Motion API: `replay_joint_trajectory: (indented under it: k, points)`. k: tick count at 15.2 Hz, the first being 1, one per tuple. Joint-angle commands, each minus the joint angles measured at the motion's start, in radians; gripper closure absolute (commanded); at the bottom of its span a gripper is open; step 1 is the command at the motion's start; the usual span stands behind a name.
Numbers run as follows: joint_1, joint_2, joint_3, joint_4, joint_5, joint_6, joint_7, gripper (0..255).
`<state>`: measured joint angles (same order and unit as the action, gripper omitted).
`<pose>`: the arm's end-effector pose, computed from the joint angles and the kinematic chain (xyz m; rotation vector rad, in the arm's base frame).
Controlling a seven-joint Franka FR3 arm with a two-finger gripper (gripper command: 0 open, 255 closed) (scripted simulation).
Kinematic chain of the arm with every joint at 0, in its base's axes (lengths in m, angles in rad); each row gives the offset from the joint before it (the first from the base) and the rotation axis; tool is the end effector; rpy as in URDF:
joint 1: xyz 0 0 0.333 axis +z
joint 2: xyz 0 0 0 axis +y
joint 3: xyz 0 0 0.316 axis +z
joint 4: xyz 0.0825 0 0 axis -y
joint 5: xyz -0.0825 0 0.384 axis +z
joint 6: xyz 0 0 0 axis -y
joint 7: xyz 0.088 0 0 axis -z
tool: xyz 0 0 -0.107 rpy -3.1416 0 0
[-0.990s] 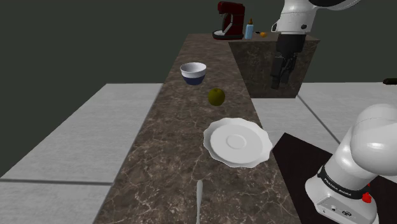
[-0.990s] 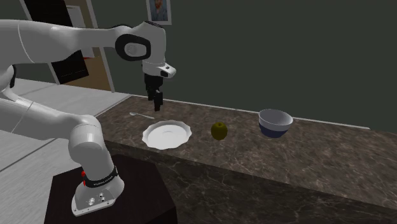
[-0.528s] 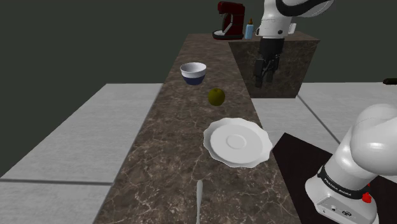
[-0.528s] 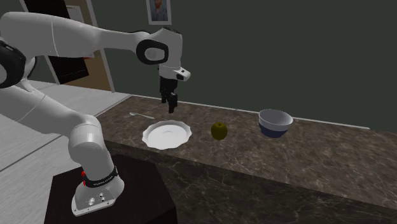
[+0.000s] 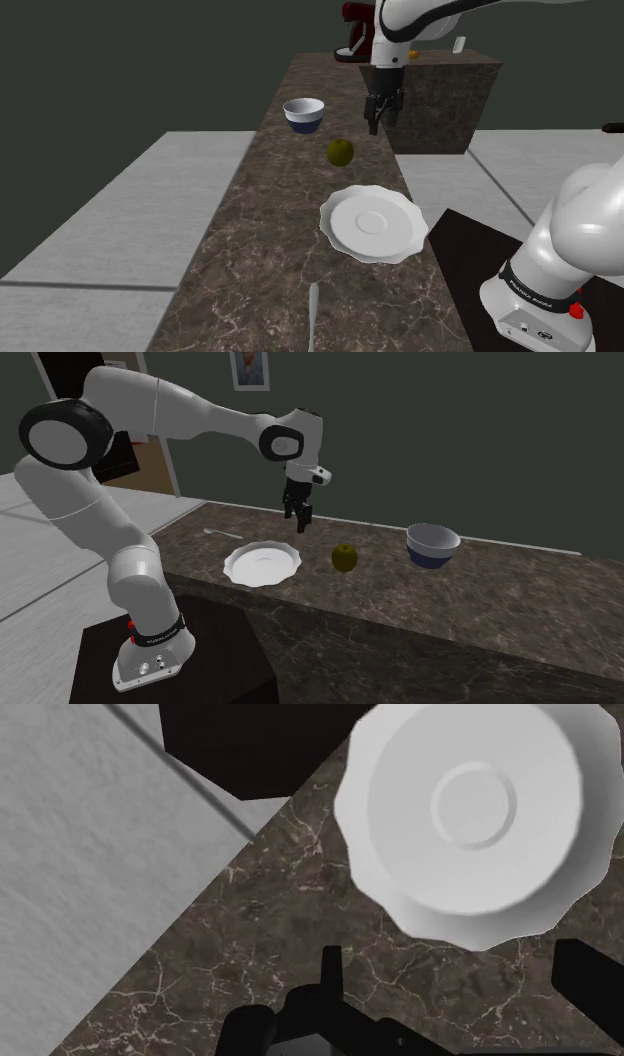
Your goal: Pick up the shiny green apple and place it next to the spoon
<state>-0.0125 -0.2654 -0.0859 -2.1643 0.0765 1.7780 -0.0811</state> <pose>0.4597 -0.0410 0.4970 -3.0297 0.0504 0.1716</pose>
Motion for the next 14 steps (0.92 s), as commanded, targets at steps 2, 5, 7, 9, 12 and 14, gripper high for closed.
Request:
replay_joint_trajectory:
  k: [2,5,7,9,12,14]
  points:
    - [-0.003,0.132,-0.007,0.102,-0.004,0.024,-0.006,0]
    - [-0.008,0.253,-0.012,0.209,-0.006,0.033,-0.009,0]
    - [-0.011,0.335,-0.016,0.288,-0.007,0.032,-0.011,0]
    - [-0.015,0.418,-0.019,0.374,-0.008,0.026,-0.012,0]
    - [-0.023,0.546,-0.023,0.517,-0.007,0.006,-0.013,0]
    - [-0.028,0.615,-0.025,0.599,-0.007,-0.01,-0.013,0]
